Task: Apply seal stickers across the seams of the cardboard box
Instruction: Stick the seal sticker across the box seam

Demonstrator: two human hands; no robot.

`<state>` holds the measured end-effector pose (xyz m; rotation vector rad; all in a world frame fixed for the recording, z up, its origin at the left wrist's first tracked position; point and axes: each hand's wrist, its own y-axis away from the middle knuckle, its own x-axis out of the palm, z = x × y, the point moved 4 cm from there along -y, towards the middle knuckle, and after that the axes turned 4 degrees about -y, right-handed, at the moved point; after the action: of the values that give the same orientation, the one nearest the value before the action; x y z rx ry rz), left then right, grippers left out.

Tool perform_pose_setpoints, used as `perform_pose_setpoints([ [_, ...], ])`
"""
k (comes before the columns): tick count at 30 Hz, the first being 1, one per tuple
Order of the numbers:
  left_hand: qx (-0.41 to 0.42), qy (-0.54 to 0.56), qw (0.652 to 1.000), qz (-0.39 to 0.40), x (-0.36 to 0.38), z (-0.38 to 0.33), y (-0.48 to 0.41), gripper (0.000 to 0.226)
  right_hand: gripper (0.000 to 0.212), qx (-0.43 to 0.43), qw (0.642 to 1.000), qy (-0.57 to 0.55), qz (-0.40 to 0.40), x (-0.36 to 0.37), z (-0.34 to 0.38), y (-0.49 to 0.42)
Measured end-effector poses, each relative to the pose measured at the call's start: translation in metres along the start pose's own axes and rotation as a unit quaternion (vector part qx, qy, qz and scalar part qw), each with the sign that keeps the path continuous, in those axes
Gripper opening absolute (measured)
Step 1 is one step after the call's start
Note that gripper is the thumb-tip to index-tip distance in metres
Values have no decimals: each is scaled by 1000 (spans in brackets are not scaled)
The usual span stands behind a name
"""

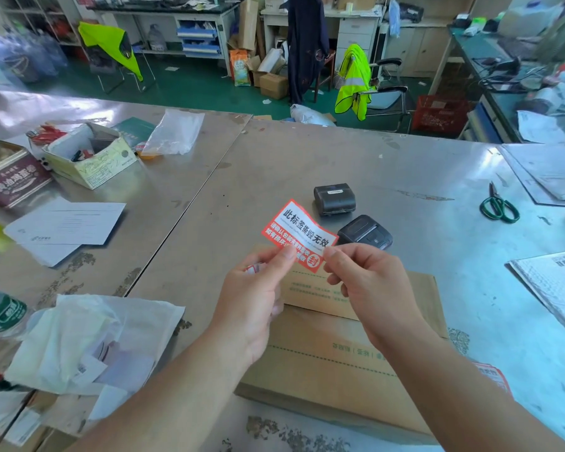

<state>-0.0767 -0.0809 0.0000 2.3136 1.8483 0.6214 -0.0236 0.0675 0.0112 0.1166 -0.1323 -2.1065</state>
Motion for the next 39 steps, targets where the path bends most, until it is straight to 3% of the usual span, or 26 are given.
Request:
perform_pose_setpoints([
  [3, 103, -159, 982, -9, -13, -12, 3, 10, 24, -4, 1000, 4, -11, -4, 1, -1],
  [5, 173, -323, 931, 0, -23, -18, 5, 13, 24, -9, 1000, 5, -11, -6, 0, 0],
  [7, 191, -392, 900, -3, -35, -20, 3, 20, 25, -6, 1000, -8, -13, -9, -1, 1],
  [11, 150, -336, 928, -54, -65, -23, -11, 13, 22, 38, 998, -39, 16, -19, -8, 1],
  [16, 71, -267, 961, 0, -76, -15, -19, 32, 24, 76, 993, -10, 93, -14, -20, 7],
  [22, 48, -322, 945, 36, -70, -14, -21, 52, 32, 91, 989, 15, 119, -5, -23, 8],
  [25, 38, -322, 945, 42, -68, -14, -20, 40, 34, 89, 987, 35, 127, -1, -23, 6],
  [32, 29, -327, 944, -13, -80, -13, -26, 34, 28, 115, 978, 106, 136, 17, -24, -3],
  [39, 48, -417, 905, -67, -91, -5, -33, 35, 30, 89, 953, 272, 101, 35, -26, -10],
])
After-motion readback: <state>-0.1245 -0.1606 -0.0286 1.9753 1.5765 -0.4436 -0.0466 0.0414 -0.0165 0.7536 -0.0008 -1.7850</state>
